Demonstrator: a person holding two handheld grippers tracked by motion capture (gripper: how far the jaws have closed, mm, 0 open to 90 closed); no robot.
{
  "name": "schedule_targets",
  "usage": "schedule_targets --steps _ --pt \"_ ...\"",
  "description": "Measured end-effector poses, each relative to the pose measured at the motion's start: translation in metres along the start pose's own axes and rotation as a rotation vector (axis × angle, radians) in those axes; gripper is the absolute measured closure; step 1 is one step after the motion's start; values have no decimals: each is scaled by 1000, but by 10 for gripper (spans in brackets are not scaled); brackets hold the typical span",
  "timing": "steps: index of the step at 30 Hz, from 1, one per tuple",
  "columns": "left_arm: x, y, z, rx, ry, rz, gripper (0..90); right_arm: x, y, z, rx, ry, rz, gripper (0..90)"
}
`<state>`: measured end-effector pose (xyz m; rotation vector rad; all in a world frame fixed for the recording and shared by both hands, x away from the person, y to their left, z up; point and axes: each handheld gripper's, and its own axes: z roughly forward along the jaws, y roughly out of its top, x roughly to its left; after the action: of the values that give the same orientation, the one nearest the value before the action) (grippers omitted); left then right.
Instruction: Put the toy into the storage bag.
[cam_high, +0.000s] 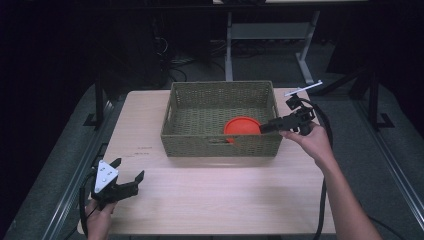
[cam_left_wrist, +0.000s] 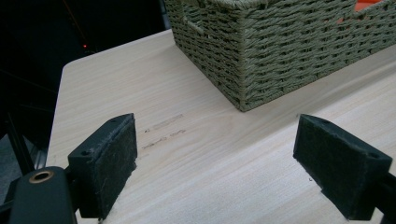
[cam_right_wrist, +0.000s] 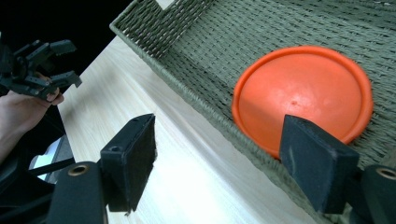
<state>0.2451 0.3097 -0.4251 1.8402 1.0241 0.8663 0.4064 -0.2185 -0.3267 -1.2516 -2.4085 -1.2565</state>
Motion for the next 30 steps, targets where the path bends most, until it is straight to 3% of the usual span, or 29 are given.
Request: schedule_targets --steps 6,10,30 --pt "0 0 0 0 1 -3 130 4 -10 -2 -7 8 -16 263" --pt "0 0 0 3 1 2 130 6 -15 -4 -8 -16 -26 264" --pt "-2 0 0 7 -2 3 130 6 -53 -7 -39 -5 -52 264"
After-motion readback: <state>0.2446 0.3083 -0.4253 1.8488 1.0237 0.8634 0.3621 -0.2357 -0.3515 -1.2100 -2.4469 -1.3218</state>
